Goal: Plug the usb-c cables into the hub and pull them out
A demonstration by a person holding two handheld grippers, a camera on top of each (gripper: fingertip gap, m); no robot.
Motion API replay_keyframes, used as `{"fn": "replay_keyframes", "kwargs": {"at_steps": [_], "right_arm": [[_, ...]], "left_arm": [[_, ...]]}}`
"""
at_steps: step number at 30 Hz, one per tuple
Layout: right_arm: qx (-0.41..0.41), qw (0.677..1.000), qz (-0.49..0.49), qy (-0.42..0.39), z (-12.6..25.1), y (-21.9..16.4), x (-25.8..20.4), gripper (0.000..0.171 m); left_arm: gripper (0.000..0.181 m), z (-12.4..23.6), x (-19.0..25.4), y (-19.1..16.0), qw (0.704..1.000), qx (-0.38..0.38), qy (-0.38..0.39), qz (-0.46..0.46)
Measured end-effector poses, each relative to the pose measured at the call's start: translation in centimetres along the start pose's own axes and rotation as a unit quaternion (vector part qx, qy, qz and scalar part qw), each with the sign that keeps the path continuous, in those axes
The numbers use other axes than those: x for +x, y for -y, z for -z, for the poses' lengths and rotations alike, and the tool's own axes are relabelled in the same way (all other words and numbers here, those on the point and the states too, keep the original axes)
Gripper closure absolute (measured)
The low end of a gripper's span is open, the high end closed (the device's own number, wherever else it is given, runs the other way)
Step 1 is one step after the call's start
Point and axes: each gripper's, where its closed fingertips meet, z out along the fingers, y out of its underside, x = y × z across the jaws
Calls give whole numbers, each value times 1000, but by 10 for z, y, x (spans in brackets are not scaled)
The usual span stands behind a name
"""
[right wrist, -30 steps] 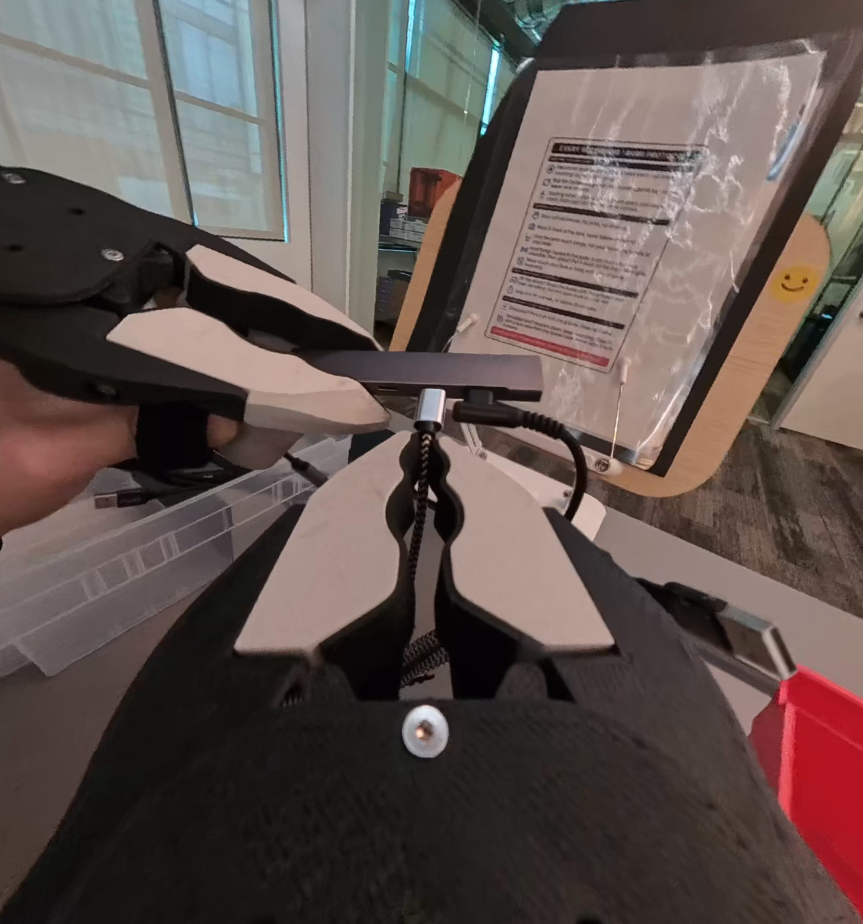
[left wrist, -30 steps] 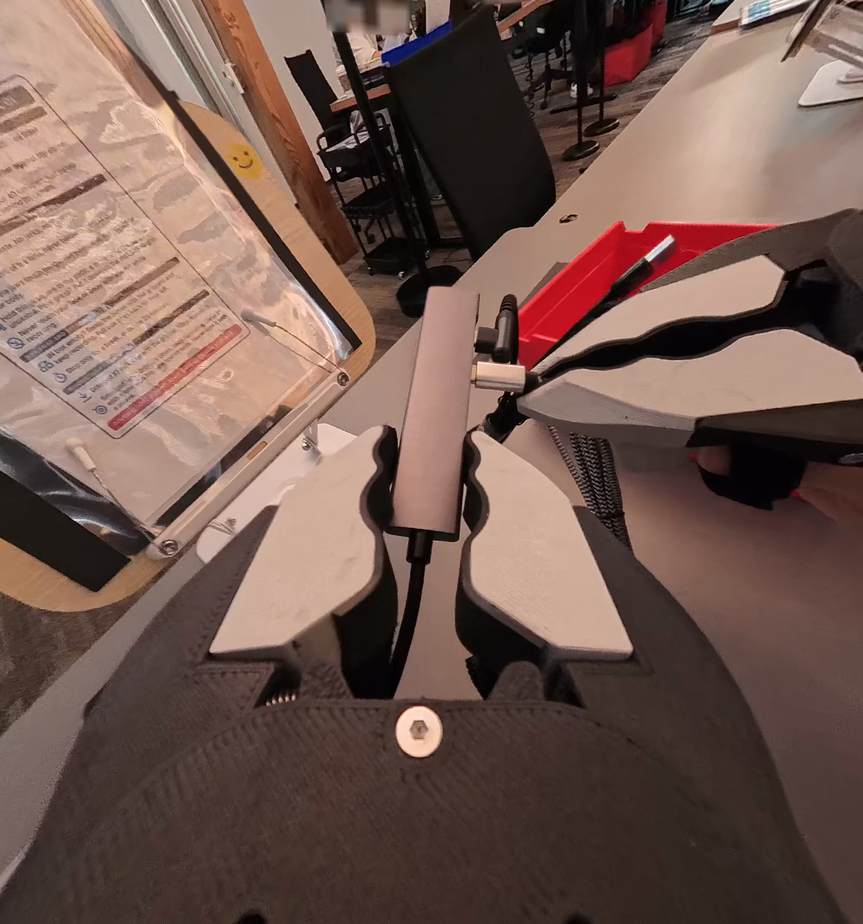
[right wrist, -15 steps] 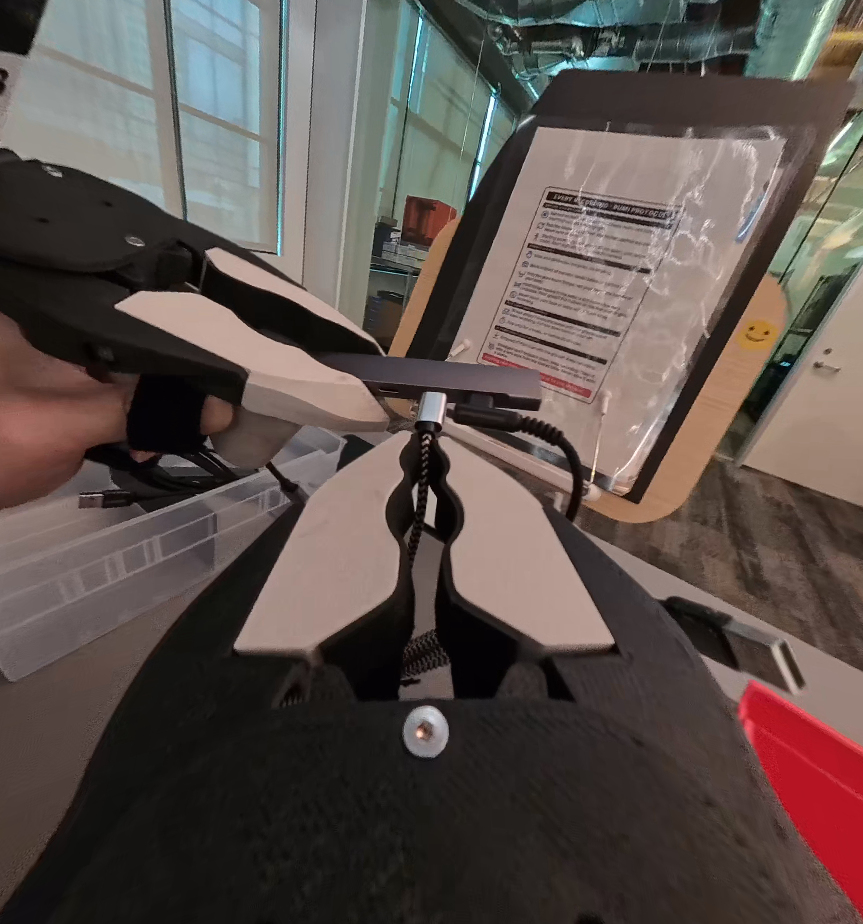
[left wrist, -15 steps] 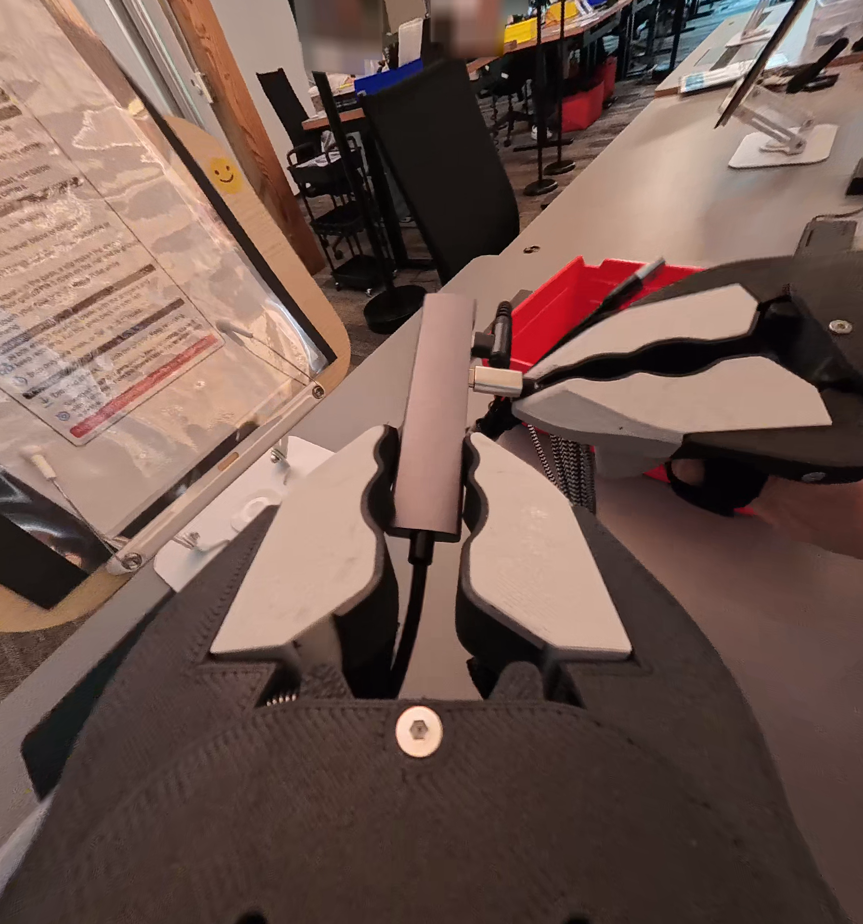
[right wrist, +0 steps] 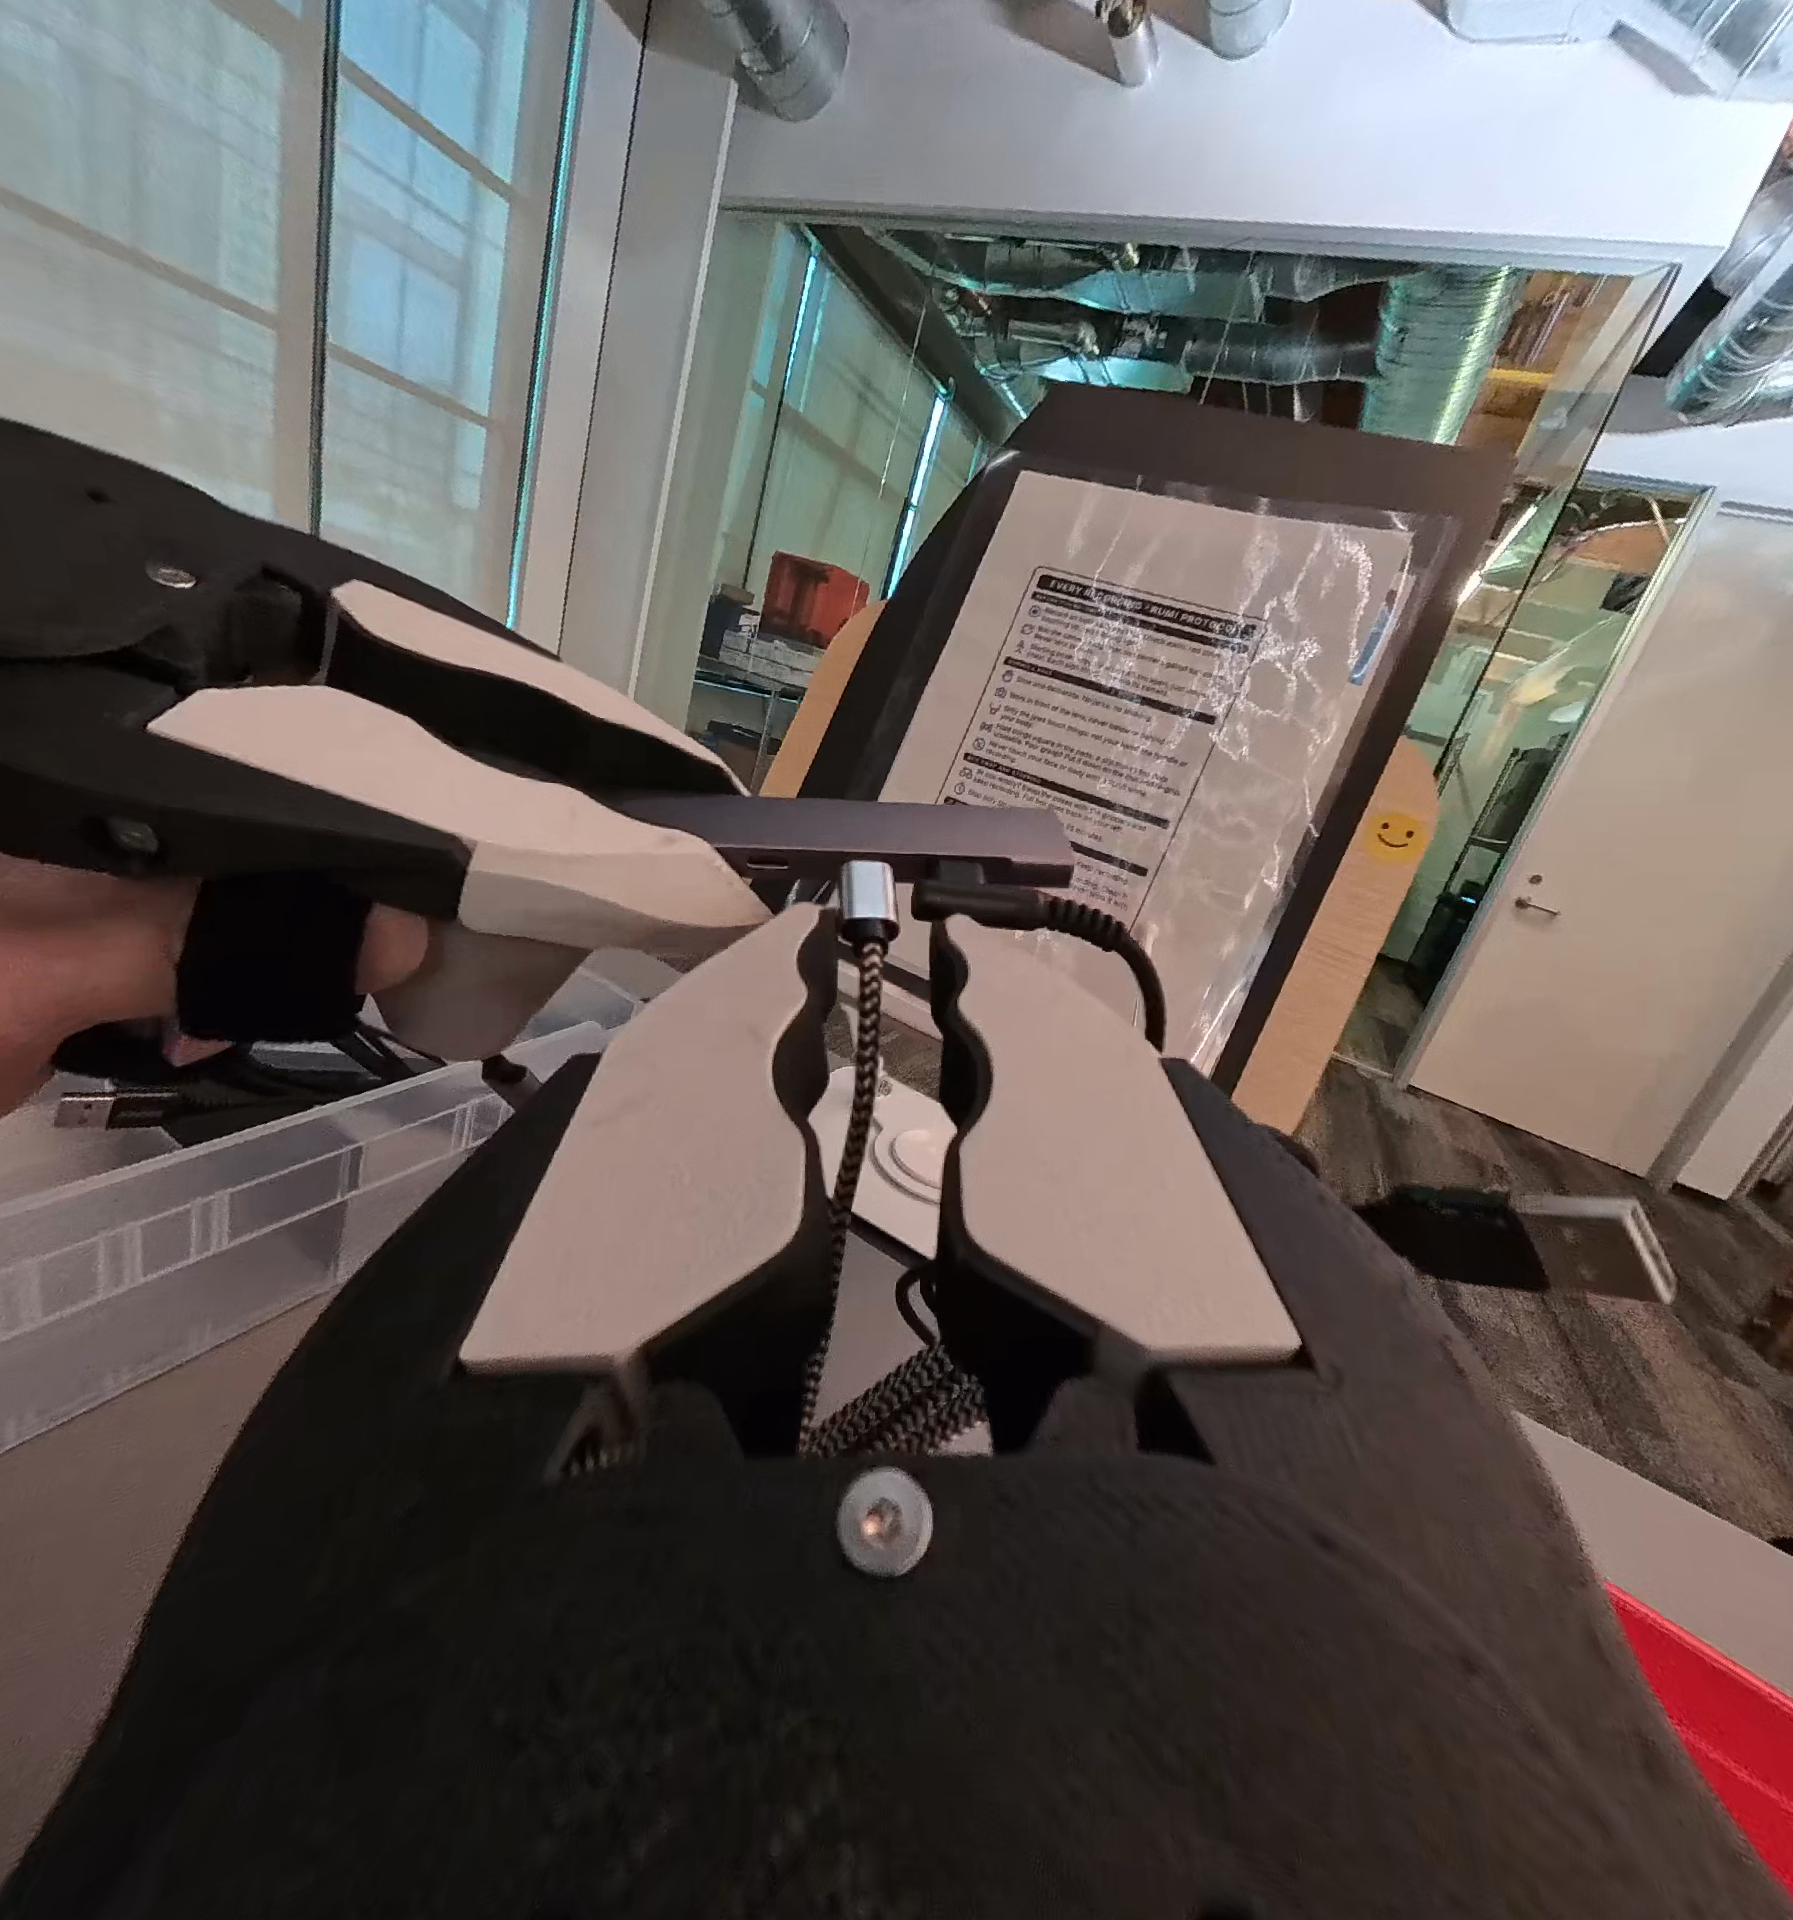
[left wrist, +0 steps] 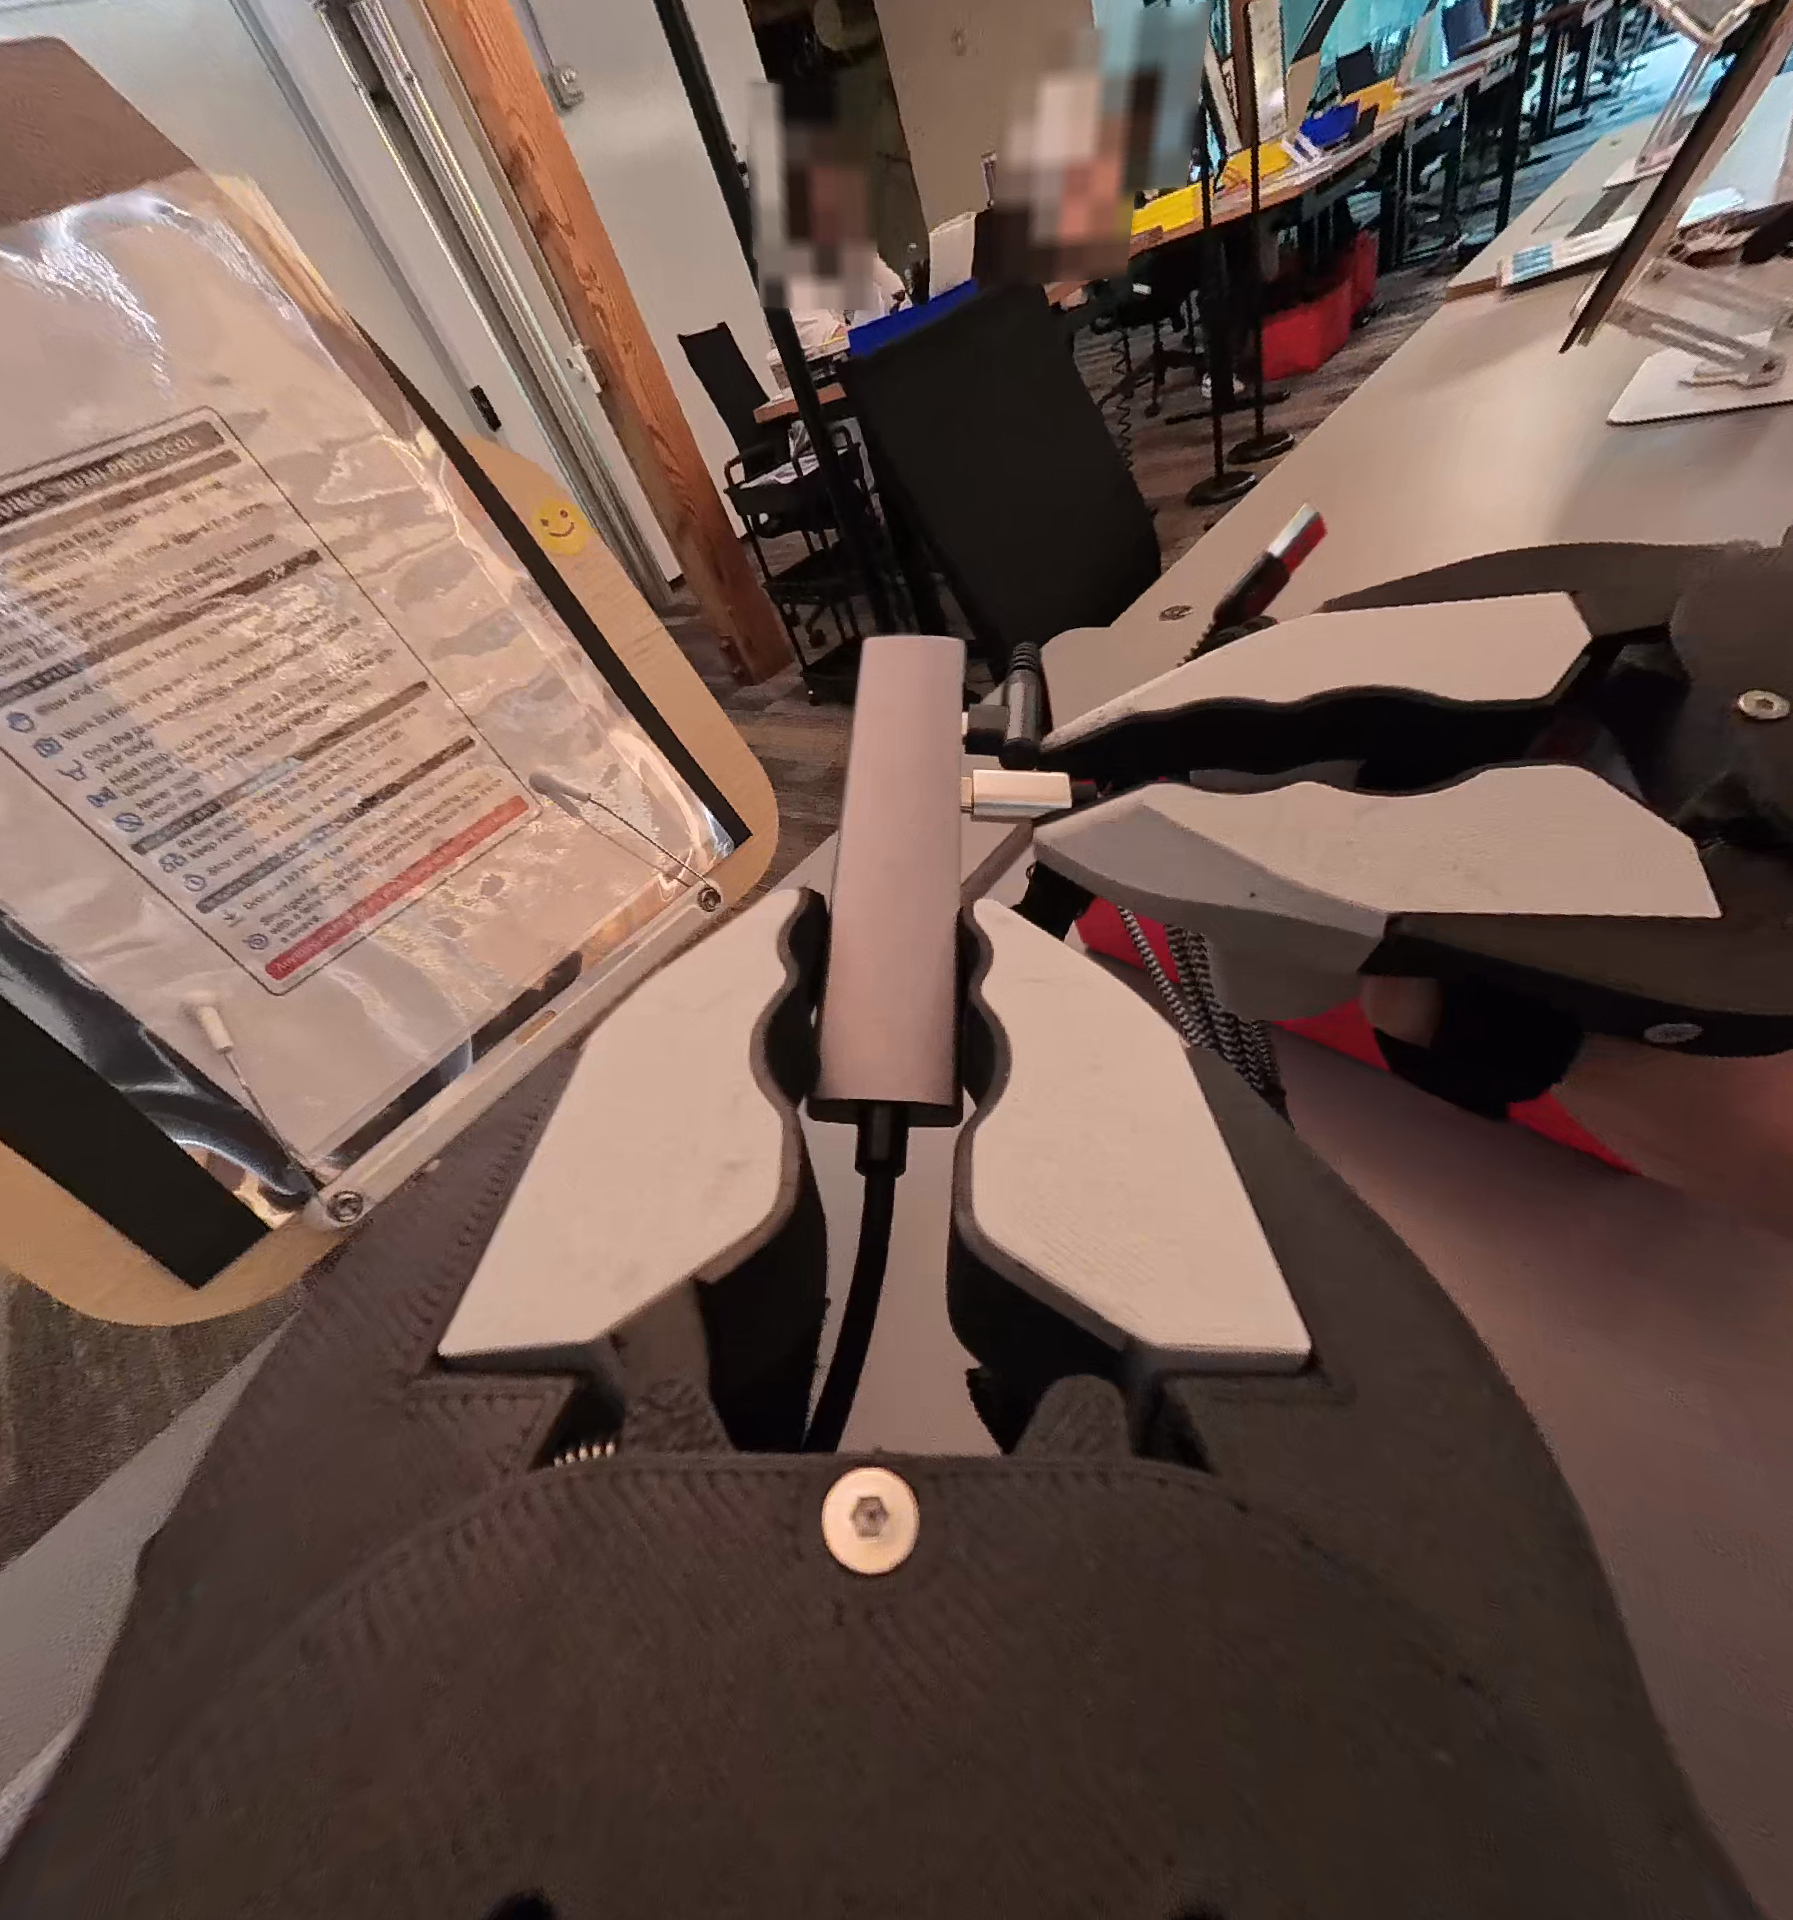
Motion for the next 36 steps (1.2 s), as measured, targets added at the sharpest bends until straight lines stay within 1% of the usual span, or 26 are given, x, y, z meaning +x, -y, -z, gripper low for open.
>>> {"fn": "replay_keyframes", "kwargs": {"at_steps": [3, 6, 9, 12, 16, 18, 23, 30, 33, 35, 36], "right_arm": [[-1, 1000, 4, -4, 0, -2, -1, 156], [19, 999, 21, -17, 3, 3, -1, 158], [6, 999, 31, -9, 1, -2, -2, 161], [-11, 999, 33, 6, -3, -9, -5, 159], [-12, 999, 49, 8, -4, -10, -8, 157], [-17, 998, 61, -1, -4, -11, -7, 160], [-18, 997, 74, 2, 0, -7, -5, 161], [-6, 981, 191, -17, 9, 16, -7, 161], [-8, 975, 221, -22, 9, 15, -10, 161], [-14, 972, 233, -22, 8, 11, -12, 161], [-19, 970, 241, -22, 7, 8, -13, 161]], "left_arm": [[158, 0, 0, -1, 1000, -1, 3, 5], [158, -2, 3, -1, 1000, 0, 1, 6], [158, -1, 2, -1, 1000, 4, 10, 1], [158, -1, 0, -3, 1000, 1, 8, 16], [158, -1, -2, -5, 999, -3, -7, 34], [158, -1, -2, -6, 999, -4, -14, 42], [158, -1, 1, -3, 999, 11, -19, 44], [158, 6, 8, 11, 993, 59, -64, 82], [151, 2, 7, 5, 990, 56, -76, 101], [150, -4, 7, -4, 991, 40, -80, 103], [153, -7, 8, -9, 990, 32, -86, 106]]}}
